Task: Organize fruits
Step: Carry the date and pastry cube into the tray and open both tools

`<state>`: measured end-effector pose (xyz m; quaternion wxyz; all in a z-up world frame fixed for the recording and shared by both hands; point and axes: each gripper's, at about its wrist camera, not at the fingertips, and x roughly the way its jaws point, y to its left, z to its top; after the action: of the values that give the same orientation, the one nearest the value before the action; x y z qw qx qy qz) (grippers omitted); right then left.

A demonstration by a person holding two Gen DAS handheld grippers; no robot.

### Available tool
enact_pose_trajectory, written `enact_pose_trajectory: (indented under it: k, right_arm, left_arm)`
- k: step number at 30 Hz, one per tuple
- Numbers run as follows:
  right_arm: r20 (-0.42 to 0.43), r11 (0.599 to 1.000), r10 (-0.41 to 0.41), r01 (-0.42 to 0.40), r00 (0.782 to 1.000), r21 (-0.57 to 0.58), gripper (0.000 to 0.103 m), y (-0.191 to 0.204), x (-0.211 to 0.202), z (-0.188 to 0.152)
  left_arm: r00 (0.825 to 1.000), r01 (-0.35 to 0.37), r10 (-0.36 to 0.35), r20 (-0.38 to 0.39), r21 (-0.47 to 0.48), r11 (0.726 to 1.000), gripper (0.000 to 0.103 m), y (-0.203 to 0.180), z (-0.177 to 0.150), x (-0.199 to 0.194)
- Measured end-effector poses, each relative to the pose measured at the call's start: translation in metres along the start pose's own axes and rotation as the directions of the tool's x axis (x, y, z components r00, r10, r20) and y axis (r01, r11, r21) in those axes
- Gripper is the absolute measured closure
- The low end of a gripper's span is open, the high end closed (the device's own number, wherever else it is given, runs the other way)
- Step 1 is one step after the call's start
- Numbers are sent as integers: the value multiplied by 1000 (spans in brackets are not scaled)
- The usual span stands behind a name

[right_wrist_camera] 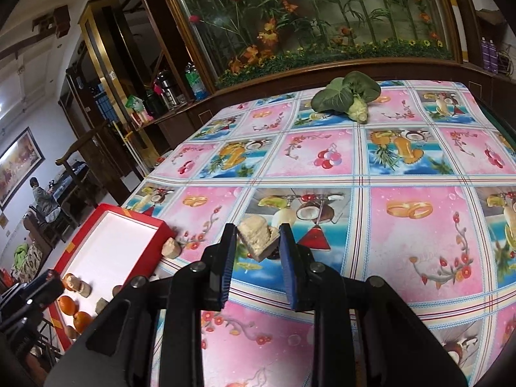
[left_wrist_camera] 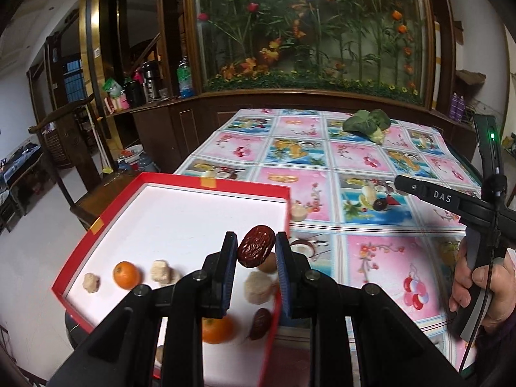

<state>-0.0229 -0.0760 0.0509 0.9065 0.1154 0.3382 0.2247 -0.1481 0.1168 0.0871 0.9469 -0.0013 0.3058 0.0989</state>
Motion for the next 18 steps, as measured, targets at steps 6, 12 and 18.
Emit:
enact_pose_trajectory:
  k: [6, 12, 18]
  right_arm:
    - [-15, 1000, -18, 18, 1000, -4, 74, 5, 4, -5]
    - [-12, 997, 68, -68, 998, -36, 74, 40, -1, -8]
    - [-16, 980, 169, -170, 986, -104, 74, 93, -5, -20]
  left_arm:
    - [1000, -2, 2, 3, -24, 1000, 80, 14, -5, -2]
    - [1000, -14, 14, 0, -34, 999, 80, 28, -10, -1]
    - [999, -39, 38, -17, -76, 996, 80, 52, -13, 7]
